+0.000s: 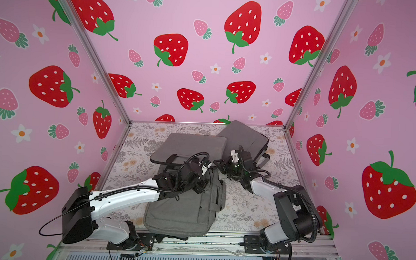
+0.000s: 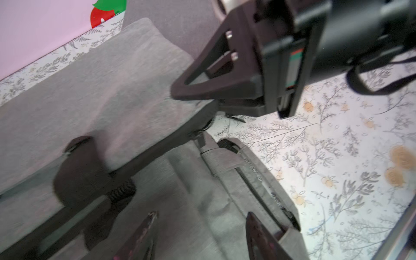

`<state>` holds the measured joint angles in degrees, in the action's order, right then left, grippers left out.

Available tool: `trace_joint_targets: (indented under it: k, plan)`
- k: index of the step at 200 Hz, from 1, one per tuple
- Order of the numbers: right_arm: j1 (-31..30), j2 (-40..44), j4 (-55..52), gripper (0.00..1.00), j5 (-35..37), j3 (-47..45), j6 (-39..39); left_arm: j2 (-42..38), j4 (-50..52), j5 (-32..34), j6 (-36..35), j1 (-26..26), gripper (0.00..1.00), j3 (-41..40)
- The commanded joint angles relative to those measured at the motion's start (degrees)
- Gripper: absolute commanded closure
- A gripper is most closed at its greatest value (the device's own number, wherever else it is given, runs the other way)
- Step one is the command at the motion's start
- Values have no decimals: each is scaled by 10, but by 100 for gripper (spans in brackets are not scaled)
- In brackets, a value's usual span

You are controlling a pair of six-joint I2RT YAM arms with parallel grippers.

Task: Open the zippered laptop bag and take out the laptop
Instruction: Unzip the zipper on the zippered laptop bag.

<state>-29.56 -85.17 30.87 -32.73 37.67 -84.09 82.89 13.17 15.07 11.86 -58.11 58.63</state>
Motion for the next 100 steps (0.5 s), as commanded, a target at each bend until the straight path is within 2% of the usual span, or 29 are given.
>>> trace_joint_targets:
  k: [1, 66, 100]
  plan:
    - [0, -1, 26, 98, -11, 22, -23, 28, -76, 35, 62, -3, 40, -4]
    - [0, 2, 27, 99, -15, 16, -27, 89, -163, 24, 63, 9, 55, 6]
    - [0, 4, 28, 99, -15, 13, -28, 95, -208, 12, 69, 25, 57, -8]
